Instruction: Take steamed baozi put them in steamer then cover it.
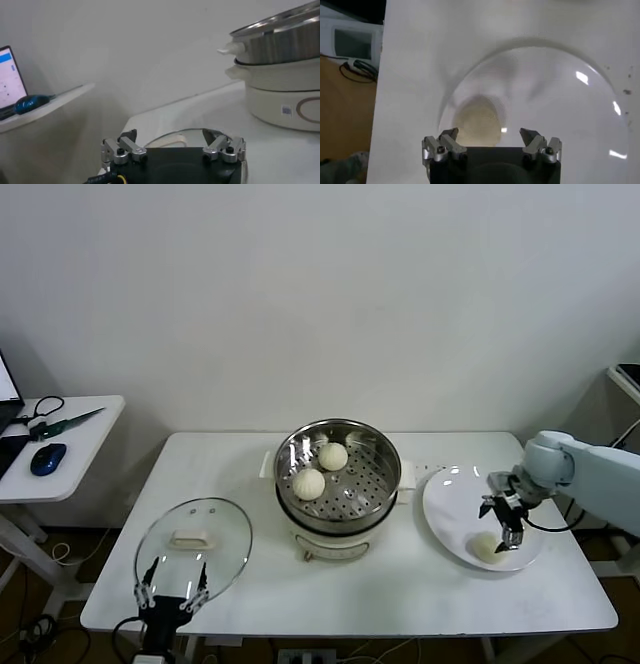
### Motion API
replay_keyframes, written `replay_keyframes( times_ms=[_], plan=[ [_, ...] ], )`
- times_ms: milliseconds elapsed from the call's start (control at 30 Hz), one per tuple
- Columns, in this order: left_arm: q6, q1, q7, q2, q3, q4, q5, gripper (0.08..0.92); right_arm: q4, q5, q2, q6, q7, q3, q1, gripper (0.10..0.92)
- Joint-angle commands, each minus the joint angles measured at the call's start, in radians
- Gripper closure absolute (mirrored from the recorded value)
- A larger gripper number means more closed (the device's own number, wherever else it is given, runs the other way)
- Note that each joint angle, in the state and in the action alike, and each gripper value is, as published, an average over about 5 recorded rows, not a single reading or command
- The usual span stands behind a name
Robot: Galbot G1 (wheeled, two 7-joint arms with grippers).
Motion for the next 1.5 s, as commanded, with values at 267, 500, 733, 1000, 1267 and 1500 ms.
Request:
replay_keyframes(
  times_ms=[267, 500, 733, 1000, 1267, 1500],
  plan=[
    [-0.002, -0.002, -0.001, -0.002, 0.002, 0.011, 0.007, 0.177, -0.055, -0.047, 0.024, 0.008, -0.014, 0.041, -0.083, 0.203],
    [-0.003, -0.001, -0.001, -0.001, 0.002, 0.011, 0.011, 0.177, -0.064, -0.042, 0.033, 0.01, -0.016, 0.042, -0.076, 0.205],
    [-0.001, -0.003, -0.001, -0.002, 0.004, 0.01, 0.017, 0.177, -0.067, -0.03, 0.04, 0.011, -0.023, 0.024, -0.064, 0.27],
    [-0.002, -0.003, -0.001, -0.003, 0.005, 0.01, 0.022, 0.177, -0.076, -0.019, 0.055, 0.015, -0.028, -0.002, -0.036, 0.323],
    [0.0, -0.003, -0.001, -0.001, 0.005, 0.005, 0.023, 0.177, -0.074, -0.022, 0.074, 0.128, -0.041, -0.032, 0.077, 0.338],
    [0.003, -0.006, 0.0, -0.001, 0.011, 0.002, 0.032, 0.177, -0.06, -0.202, 0.162, 0.453, -0.094, -0.093, 0.323, 0.346]
  ],
)
